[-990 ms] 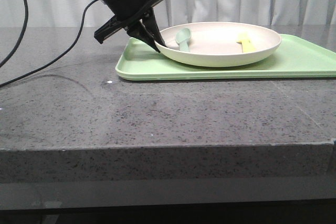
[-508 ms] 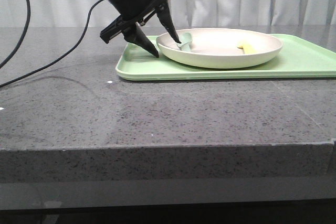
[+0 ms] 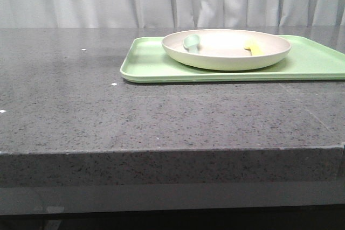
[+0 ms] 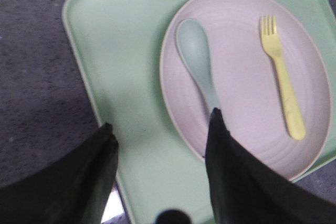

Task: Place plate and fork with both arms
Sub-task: 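Open the left gripper and raise it away from the plate, then lower the right gripper onto the yellow fork and close on it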

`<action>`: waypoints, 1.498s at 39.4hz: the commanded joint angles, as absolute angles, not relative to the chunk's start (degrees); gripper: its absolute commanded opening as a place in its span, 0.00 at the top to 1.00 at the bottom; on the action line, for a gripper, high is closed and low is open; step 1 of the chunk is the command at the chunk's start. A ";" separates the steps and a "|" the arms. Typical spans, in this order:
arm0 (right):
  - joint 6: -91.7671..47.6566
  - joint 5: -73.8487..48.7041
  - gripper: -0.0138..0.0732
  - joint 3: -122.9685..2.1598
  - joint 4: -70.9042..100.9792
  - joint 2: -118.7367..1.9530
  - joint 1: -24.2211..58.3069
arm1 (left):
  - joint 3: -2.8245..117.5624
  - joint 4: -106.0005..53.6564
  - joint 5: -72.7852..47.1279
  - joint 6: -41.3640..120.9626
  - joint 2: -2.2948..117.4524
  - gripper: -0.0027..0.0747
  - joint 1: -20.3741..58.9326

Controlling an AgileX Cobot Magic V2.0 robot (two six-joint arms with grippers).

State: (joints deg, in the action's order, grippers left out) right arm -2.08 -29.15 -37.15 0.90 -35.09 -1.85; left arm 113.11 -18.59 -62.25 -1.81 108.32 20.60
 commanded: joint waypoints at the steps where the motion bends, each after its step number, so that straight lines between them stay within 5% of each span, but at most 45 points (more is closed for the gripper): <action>1: -2.01 -27.44 0.17 -39.06 2.23 -35.47 -2.10 | 109.64 -19.05 -59.03 0.55 100.39 0.48 20.59; 20: -3.99 -41.96 0.17 -48.93 10.44 -43.10 -0.10 | 77.42 -19.05 -52.11 8.27 75.00 0.48 14.68; 32: -10.39 -42.87 0.17 -56.89 13.75 -55.03 10.34 | 62.39 -16.56 -51.52 10.23 60.75 0.48 14.62; 59: 3.50 -50.84 0.17 -86.51 4.38 -90.10 15.74 | 57.00 -15.69 -51.52 10.23 57.16 0.48 14.62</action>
